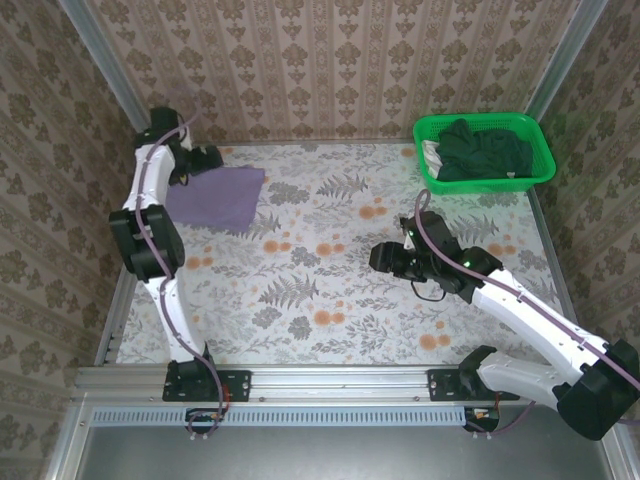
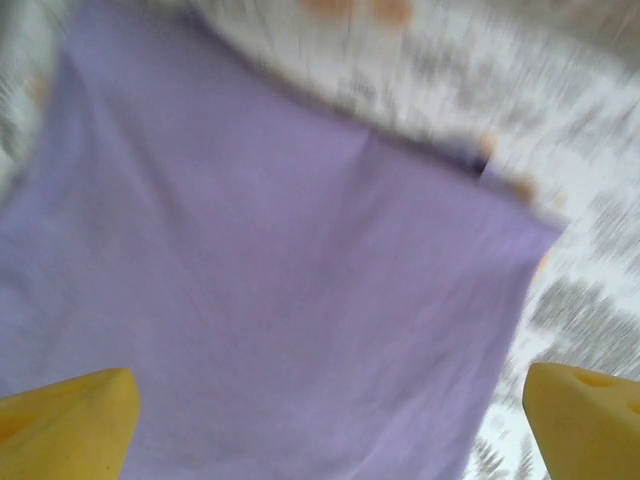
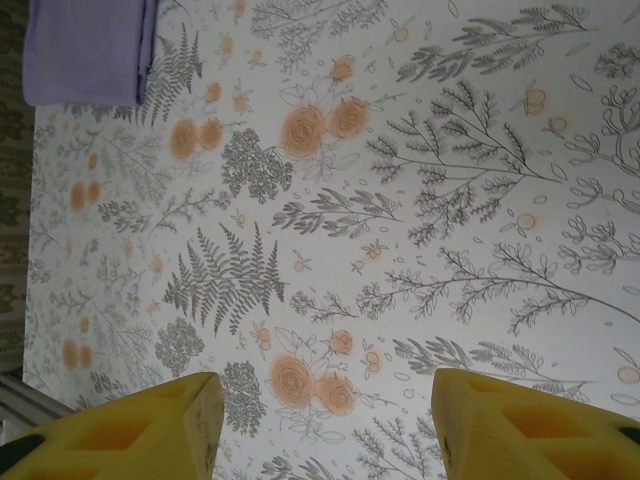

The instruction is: Fold and stack the t-shirts

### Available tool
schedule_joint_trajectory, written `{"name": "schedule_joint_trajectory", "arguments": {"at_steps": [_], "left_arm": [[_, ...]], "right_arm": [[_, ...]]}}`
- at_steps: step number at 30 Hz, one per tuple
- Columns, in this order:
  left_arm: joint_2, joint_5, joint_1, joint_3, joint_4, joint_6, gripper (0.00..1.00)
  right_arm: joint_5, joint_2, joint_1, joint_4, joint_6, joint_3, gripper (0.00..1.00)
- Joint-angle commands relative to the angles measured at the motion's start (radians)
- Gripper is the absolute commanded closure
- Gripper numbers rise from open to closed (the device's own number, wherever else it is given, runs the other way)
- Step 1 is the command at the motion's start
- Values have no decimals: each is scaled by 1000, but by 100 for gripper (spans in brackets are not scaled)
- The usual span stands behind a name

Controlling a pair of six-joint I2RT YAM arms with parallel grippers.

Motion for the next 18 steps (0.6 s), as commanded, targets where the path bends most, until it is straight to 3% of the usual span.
{"name": "schedule_joint_trajectory", "arguments": {"at_steps": [1, 12, 18], "left_arm": [[74, -27, -12, -2, -162, 113, 0], [329, -165, -35, 245, -291, 114, 0], [432, -96, -36, 355, -289, 6, 0]], "right_arm": [[-33, -34, -19, 44, -23, -32, 41], [-27, -111, -36, 50, 28, -102, 40], [6, -161, -37, 8, 45, -114, 41]]}}
